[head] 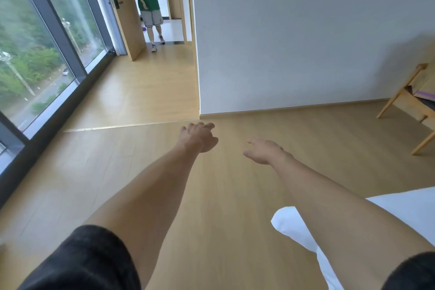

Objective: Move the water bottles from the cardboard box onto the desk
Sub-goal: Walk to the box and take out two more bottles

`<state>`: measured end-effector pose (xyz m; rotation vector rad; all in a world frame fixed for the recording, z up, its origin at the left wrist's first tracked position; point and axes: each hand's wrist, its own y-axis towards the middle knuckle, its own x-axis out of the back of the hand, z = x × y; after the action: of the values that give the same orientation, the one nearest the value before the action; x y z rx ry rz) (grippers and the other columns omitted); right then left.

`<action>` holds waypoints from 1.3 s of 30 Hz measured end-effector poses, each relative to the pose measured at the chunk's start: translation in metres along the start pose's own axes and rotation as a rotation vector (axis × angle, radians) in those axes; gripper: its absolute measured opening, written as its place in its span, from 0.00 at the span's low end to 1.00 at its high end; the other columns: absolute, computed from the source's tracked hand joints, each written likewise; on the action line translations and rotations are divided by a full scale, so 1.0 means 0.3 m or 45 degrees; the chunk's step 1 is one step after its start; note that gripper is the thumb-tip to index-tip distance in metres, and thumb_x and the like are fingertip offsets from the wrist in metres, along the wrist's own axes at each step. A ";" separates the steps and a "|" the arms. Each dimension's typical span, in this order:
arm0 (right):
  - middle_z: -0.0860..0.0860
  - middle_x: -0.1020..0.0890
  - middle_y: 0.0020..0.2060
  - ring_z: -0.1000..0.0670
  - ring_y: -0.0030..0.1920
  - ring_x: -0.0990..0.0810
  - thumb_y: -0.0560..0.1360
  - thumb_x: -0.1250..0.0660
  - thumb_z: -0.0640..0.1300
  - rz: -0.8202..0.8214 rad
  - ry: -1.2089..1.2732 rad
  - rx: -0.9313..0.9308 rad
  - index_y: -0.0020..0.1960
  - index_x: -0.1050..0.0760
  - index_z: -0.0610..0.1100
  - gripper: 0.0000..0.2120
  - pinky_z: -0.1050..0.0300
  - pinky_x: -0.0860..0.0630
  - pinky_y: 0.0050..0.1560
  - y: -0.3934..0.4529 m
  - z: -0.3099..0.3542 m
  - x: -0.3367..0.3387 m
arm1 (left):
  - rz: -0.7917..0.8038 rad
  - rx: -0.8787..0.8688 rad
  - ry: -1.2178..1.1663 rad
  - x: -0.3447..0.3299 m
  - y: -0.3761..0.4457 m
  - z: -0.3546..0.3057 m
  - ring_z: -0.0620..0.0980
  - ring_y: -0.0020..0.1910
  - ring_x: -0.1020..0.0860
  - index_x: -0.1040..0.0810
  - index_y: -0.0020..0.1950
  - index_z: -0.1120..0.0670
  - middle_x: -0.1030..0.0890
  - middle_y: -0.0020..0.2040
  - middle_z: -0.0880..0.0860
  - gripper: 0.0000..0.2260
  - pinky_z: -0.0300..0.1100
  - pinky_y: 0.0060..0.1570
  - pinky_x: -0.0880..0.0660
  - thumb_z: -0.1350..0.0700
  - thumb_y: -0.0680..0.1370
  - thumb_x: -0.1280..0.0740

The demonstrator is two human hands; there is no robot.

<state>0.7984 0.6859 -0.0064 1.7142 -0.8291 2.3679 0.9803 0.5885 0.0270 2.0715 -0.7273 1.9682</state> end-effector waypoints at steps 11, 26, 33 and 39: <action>0.47 0.31 0.76 0.42 0.74 0.32 0.81 0.42 0.58 -0.064 0.058 -0.293 0.80 0.43 0.56 0.30 0.48 0.34 0.70 0.427 -0.160 0.211 | 0.035 -0.274 0.049 0.062 0.641 -0.179 0.56 0.73 0.34 0.39 0.80 0.42 0.31 0.75 0.49 0.25 0.50 0.69 0.37 0.45 0.82 0.43; 0.44 0.30 0.75 0.41 0.73 0.30 0.81 0.43 0.56 -0.244 0.221 -0.836 0.80 0.43 0.57 0.28 0.50 0.31 0.71 0.809 -0.429 0.521 | 0.079 -0.892 0.148 0.213 1.355 -0.625 0.57 0.73 0.33 0.40 0.80 0.43 0.31 0.75 0.51 0.26 0.51 0.69 0.37 0.49 0.81 0.45; 0.45 0.30 0.75 0.42 0.73 0.30 0.81 0.42 0.59 -0.230 0.260 -0.960 0.79 0.39 0.54 0.28 0.48 0.31 0.71 0.945 -0.656 0.549 | 0.150 -1.004 0.159 0.166 1.552 -0.881 0.56 0.73 0.35 0.41 0.80 0.42 0.32 0.76 0.50 0.25 0.51 0.69 0.39 0.49 0.82 0.46; 0.45 0.31 0.76 0.41 0.74 0.31 0.82 0.42 0.59 -0.234 0.341 -0.989 0.79 0.41 0.54 0.28 0.47 0.33 0.72 1.115 -0.943 0.639 | 0.106 -1.061 0.257 0.171 1.767 -1.189 0.57 0.70 0.32 0.39 0.78 0.43 0.29 0.72 0.52 0.24 0.52 0.68 0.36 0.47 0.82 0.45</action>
<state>0.3596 0.4958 -0.0166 1.0750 -1.2480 1.7394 0.4156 0.2855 0.0107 1.3399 -1.3106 1.4815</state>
